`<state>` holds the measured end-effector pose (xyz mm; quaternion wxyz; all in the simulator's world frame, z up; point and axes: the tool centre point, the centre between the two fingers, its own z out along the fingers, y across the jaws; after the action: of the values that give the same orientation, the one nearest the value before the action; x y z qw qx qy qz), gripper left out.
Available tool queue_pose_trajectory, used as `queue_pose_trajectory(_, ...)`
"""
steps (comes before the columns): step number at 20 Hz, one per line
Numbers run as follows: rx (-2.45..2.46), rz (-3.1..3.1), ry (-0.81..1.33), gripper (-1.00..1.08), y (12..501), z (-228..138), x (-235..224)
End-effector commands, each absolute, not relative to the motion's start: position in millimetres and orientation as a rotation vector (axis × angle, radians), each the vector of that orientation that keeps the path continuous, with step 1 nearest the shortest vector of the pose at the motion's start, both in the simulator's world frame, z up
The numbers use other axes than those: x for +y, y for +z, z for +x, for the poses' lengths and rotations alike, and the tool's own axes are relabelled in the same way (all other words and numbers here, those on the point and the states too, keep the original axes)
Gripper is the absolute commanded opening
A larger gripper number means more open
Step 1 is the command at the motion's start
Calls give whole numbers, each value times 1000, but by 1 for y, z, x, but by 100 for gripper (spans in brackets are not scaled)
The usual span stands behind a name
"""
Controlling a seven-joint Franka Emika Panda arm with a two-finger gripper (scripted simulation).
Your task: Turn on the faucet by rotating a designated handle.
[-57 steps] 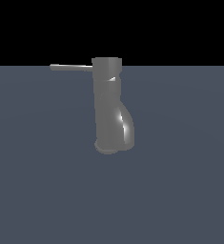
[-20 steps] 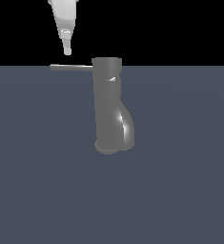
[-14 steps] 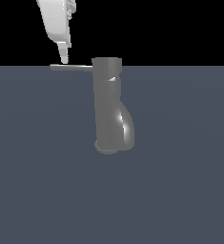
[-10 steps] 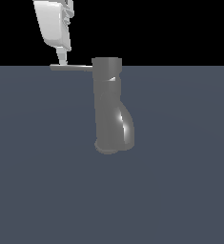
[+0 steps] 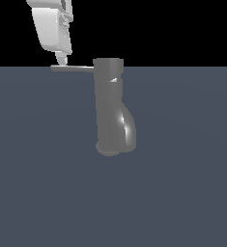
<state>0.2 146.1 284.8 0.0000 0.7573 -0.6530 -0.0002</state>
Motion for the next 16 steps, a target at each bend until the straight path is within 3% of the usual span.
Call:
queue_pose_trajectory(1,-2052,2379,0,-100,285,0,146)
queue_pose_trajectory(16,-2052,2379,0,-100,285,-44,136)
